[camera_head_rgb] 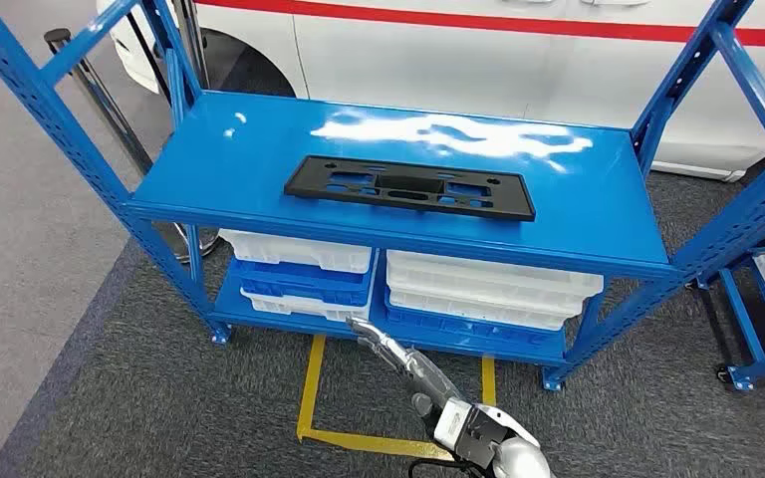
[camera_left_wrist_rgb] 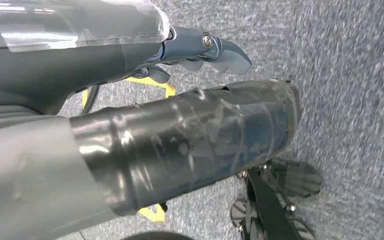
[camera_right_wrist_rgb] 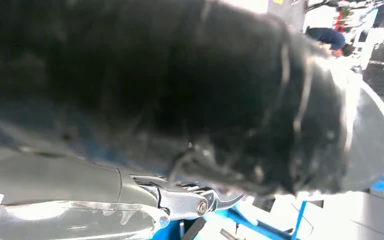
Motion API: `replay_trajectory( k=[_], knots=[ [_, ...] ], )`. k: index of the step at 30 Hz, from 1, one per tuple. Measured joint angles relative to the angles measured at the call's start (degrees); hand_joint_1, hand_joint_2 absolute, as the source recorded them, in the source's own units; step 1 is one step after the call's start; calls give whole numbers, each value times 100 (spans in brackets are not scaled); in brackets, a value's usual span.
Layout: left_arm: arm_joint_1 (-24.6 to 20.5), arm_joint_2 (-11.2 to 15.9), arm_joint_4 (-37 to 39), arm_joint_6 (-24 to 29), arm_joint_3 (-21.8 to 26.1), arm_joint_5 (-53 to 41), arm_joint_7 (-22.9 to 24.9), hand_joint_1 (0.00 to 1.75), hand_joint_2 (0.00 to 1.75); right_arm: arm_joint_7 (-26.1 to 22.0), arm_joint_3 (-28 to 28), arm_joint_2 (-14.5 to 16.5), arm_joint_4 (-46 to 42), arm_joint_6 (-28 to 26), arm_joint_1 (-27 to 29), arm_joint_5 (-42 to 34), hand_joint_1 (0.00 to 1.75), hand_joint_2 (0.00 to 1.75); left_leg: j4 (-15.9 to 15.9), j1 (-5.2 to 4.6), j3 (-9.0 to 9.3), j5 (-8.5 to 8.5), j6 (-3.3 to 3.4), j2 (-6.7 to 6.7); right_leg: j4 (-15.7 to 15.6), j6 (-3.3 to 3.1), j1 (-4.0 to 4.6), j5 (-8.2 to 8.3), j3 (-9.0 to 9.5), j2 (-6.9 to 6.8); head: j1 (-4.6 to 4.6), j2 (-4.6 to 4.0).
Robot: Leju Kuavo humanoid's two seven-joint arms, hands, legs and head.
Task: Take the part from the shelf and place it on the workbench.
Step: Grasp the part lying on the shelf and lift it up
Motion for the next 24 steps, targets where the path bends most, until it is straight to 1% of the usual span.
replay_trajectory(
  k=[1,2,3,4,5,7,8,9,10,11,12,13,14,15,16,18,19,20,21,22,23,24],
  knots=[
    [0,0,1,-4,0,-4,4,0,0,1,1,0,0,-3,-3,1,0,0,-10,2,7,3,-17,0,-9,-9,2,5,2,1,0,0],
    [-1,0,1,-6,0,-9,7,0,0,3,3,0,0,-4,-9,4,0,0,-7,2,5,-8,-33,2,-34,-26,-21,19,13,-2,-1,0],
    [-2,-2,2,-10,0,-18,11,0,0,5,9,0,1,-7,-22,8,0,0,19,5,-2,-40,-65,7,-70,-51,-39,36,30,-5,-1,0],
    [-5,-4,3,-14,0,-23,15,0,0,6,20,1,1,-8,-42,13,0,0,149,8,-56,-136,-93,12,-105,-81,-59,55,47,-12,-3,0],
    [-8,-6,4,-15,0,-27,17,0,0,8,35,1,1,-9,-60,19,0,0,392,15,-166,-289,-119,17,-133,-105,-78,68,60,-21,-6,0],
    [-9,-5,4,-15,3,-28,19,0,0,10,61,0,4,-15,-80,25,0,0,1124,31,-509,-643,-167,22,-137,-132,-72,64,60,-36,-9,0],
    [-5,-3,4,-15,5,-28,21,0,0,11,70,-1,8,-19,-79,27,0,0,1422,37,-657,-730,-189,22,-135,-136,-72,58,60,-40,-9,0],
    [0,-2,4,-15,7,-28,23,0,0,11,78,-1,13,-21,-78,27,0,0,1553,45,-729,-715,-205,23,-131,-136,-73,49,63,-42,-9,0],
    [4,-1,4,-15,8,-28,26,0,0,11,85,-1,18,-21,-79,27,0,0,1457,56,-692,-586,-217,24,-123,-128,-76,38,71,-41,-10,0],
    [5,1,4,-15,9,-29,28,0,0,11,90,-1,20,-21,-80,27,0,0,1142,69,-547,-374,-222,29,-110,-112,-81,20,85,-40,-9,0],
    [4,3,4,-19,9,-30,28,0,0,11,93,-1,20,-21,-83,27,0,0,739,79,-361,-184,-217,36,-95,-88,-84,-4,98,-40,-9,0],
    [-3,4,4,-23,10,-33,28,0,0,11,94,-1,20,-21,-88,27,0,0,368,73,-186,-59,-197,40,-74,-56,-77,-32,106,-39,-8,0],
    [-11,4,4,-31,10,-36,27,0,0,11,95,-1,19,-21,-94,27,0,0,119,63,-69,-4,-166,42,-67,-20,-68,-51,111,-39,-6,0],
    [-15,5,4,-39,11,-39,26,0,0,11,95,-1,19,-21,-100,27,0,0,10,49,-25,-18,-126,41,-60,16,-59,-52,118,-39,-4,0],
    [-16,5,4,-48,11,-41,26,0,0,10,96,-1,20,-21,-104,27,0,0,-20,37,-14,-33,-81,36,-48,55,-50,-40,123,-37,-3,0],
    [-5,7,4,-61,13,-43,27,0,0,11,98,-1,20,-21,-110,27,0,0,-49,48,32,-25,6,33,16,114,-61,-46,122,-31,-1,0],
    [-3,7,4,-65,13,-44,27,0,0,11,99,-1,20,-21,-116,27,0,0,-62,54,65,-25,46,33,137,135,-68,-114,72,-26,1,0],
    [-4,7,4,-68,14,-44,27,0,0,11,99,-1,20,-21,-122,27,0,0,-72,59,96,-26,78,33,360,150,-75,-242,-39,-23,3,0],
    [-7,7,4,-69,16,-44,26,0,0,11,100,-3,21,-21,-125,27,0,0,-74,57,108,-35,102,34,682,161,-77,-402,-209,-19,3,0],
    [-8,7,4,-72,20,-44,25,0,0,11,101,-5,25,-21,-126,27,0,0,-72,51,113,-48,120,33,1052,172,-77,-563,-425,-18,4,0],
    [-8,7,4,-75,27,-45,23,0,0,11,101,-10,32,-21,-123,27,0,0,-71,44,122,-64,129,30,1369,177,-77,-665,-631,-17,3,0],
    [-7,8,4,-78,34,-45,21,0,0,11,101,-16,39,-21,-121,27,0,0,-70,35,141,-84,134,27,1533,174,-76,-669,-769,-16,3,0]
  ],
)
